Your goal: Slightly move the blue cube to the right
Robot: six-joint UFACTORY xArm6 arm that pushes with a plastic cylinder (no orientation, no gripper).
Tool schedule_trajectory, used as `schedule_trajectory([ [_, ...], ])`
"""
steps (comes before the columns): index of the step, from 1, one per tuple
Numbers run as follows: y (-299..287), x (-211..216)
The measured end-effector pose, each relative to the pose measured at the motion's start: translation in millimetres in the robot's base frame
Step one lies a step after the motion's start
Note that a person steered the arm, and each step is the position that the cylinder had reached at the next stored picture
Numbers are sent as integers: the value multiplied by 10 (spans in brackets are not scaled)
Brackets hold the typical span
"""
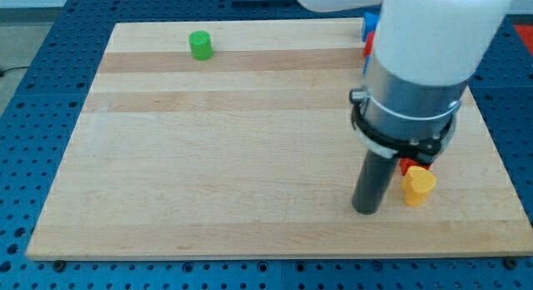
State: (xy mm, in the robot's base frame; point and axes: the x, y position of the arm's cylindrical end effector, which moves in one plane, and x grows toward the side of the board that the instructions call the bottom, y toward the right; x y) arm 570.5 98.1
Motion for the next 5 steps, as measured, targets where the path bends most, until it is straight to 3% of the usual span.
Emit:
schedule_trajectory([
  [1,-476,-212],
  [3,-859,-999],
  [5,-765,-1928],
])
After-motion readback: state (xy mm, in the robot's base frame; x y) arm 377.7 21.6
